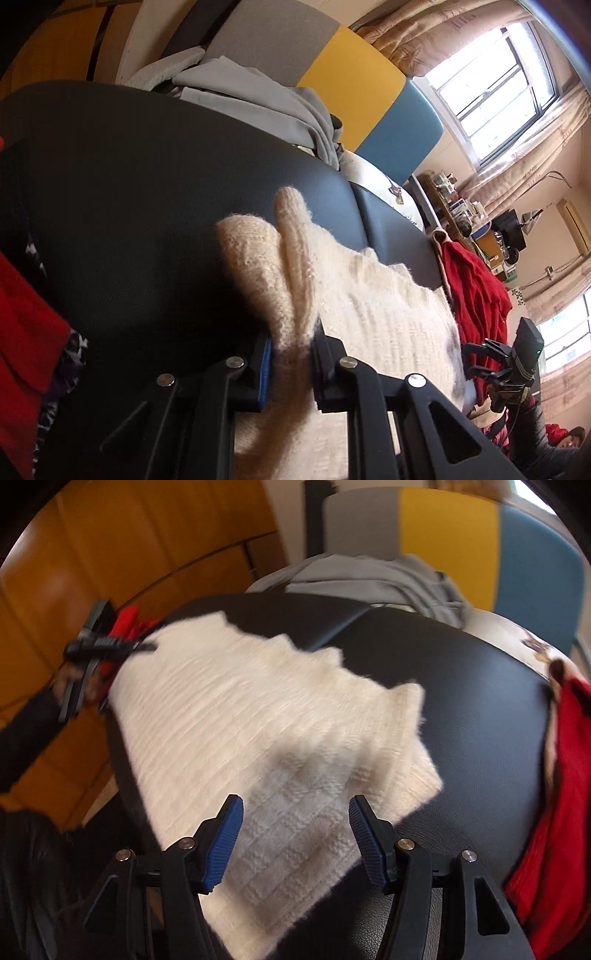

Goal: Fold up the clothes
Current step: 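Fold the held sweater half over onto itself with the left tool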

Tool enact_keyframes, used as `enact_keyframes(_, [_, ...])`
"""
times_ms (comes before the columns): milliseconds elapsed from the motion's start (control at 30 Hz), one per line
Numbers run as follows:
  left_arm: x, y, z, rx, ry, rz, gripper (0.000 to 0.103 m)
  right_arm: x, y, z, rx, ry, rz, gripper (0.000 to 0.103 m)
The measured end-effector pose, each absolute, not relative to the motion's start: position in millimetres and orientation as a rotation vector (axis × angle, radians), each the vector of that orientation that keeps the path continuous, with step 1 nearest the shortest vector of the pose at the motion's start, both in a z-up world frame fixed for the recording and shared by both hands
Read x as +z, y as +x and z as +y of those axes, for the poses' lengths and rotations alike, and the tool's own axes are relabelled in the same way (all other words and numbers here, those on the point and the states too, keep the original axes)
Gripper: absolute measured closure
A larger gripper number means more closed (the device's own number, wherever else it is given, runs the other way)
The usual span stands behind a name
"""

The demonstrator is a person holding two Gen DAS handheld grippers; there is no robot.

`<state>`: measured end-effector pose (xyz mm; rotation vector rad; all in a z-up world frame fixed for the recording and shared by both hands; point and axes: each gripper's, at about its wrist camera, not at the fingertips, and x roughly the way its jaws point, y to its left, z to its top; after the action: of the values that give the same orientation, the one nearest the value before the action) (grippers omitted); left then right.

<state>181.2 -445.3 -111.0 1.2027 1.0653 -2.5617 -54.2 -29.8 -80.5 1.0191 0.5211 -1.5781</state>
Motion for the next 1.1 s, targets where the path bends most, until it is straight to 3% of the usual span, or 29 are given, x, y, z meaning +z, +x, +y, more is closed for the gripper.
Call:
enact_keyframes(200, [-90, 182, -438, -2.596, 1.176, 1.186, 0.087, -116, -52, -45, -1.453, 1.064, 0.723, 0.046])
enact_keyframes(767, [-5, 143, -343, -2.733, 1.037, 1.476, 0.088, -126, -46, -24, -1.544, 1.067, 0.581, 0.042])
enact_keyframes(1100, [-11, 55, -235, -2.775, 1.279, 1.51, 0.089, -126, -33, -15, -1.599, 1.028, 0.479, 0.041])
